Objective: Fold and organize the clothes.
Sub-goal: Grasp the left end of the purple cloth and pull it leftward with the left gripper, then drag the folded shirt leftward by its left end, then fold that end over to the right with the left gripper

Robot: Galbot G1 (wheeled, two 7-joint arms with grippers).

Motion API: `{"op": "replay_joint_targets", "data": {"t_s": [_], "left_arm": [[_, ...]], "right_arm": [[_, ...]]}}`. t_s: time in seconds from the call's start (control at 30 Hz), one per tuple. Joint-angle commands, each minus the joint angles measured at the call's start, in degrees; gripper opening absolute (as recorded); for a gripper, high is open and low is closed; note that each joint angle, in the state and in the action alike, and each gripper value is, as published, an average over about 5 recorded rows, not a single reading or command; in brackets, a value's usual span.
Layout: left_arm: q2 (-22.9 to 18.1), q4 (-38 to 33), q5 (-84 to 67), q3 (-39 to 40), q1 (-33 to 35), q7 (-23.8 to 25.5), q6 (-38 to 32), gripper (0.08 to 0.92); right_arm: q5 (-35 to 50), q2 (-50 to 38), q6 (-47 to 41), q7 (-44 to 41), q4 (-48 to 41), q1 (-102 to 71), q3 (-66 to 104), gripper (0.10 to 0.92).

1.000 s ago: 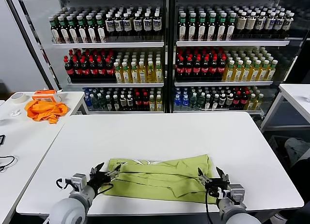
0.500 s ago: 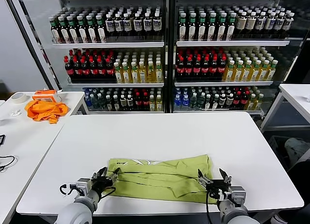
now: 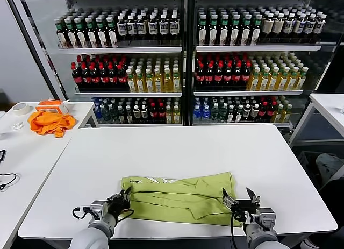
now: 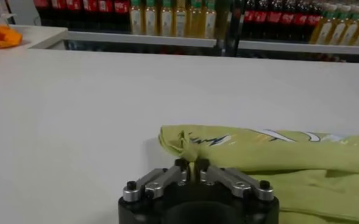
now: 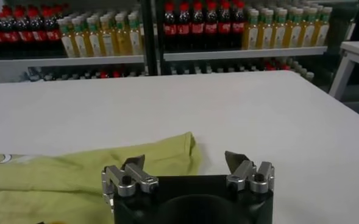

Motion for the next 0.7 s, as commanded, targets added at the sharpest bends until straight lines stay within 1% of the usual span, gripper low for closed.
{"op": "replay_joint_targets", "data": {"t_s": [0.03, 0.1, 0.2, 0.37, 0.43, 0.53, 0.7], "left_arm": [[4.1, -7.1, 12.2, -7.8, 1.5, 0.6, 3.6, 0.113], [6.8, -9.0, 13.2, -12.7, 2.5, 1.9, 5.0, 0.104], [11.1, -9.7, 12.7, -20.3, 4.6, 3.4, 6.7, 0.104], [17.4, -7.4, 10.8, -33.6, 9.7, 6.7, 7.6, 0.104], [18.8, -6.6, 10.5, -36.6, 11.2, 7.6, 7.6, 0.104], [18.7, -7.5, 9.1, -36.2, 11.2, 7.3, 7.6, 0.104], [13.8, -14.1, -4.6, -26.8, 7.5, 3.9, 7.6, 0.104]], "right_arm": [[0.0, -0.4, -0.1, -0.1, 0.0, 0.5, 0.3, 0.823], [0.0, -0.7, -0.1, -0.1, -0.2, 0.9, 0.4, 0.823], [0.0, -0.9, -0.1, -0.2, -0.5, 1.5, 0.3, 0.823], [0.2, -1.3, 0.1, -0.5, -0.8, 2.1, 0.5, 0.823], [0.3, -1.5, 0.2, -0.7, -0.9, 2.2, 0.6, 0.823], [0.5, -1.7, 0.3, -1.0, -1.2, 2.4, 0.7, 0.823], [0.6, -2.5, 0.3, -1.0, -1.0, 2.1, 0.8, 0.823]]}}
